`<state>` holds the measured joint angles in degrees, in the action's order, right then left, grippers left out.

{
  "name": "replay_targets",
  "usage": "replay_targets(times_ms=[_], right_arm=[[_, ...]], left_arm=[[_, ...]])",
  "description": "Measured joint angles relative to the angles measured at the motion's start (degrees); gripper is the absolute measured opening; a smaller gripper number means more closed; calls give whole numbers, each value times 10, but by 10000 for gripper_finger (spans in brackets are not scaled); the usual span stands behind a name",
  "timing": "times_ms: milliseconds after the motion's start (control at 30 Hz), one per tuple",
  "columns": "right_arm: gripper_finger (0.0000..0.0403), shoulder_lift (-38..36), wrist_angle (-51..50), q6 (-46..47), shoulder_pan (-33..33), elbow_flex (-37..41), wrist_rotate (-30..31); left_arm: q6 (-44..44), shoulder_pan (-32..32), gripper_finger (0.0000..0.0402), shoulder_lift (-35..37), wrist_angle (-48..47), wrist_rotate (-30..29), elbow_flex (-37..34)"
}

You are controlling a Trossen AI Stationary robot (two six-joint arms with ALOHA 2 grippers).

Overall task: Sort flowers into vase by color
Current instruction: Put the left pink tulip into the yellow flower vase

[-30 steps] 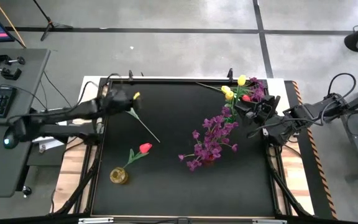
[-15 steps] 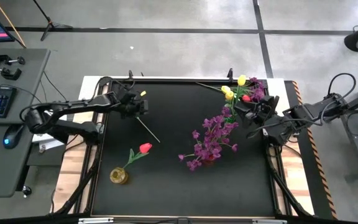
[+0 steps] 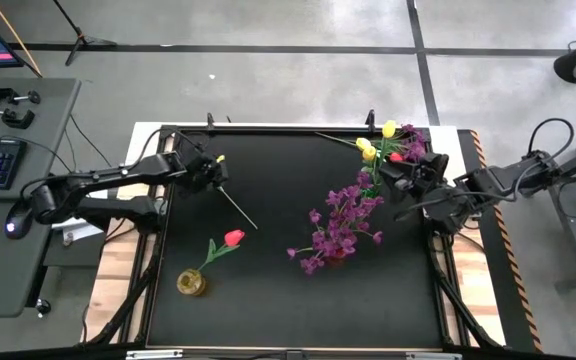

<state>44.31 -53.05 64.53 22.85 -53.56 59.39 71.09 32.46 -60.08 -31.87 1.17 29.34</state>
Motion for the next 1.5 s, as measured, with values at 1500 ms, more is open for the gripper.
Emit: replay_targets(times_ms=[1500], right_arm=[[312, 0, -19, 75, -65, 0, -73]], left_arm=[[274, 70, 128, -144, 50, 84, 0]])
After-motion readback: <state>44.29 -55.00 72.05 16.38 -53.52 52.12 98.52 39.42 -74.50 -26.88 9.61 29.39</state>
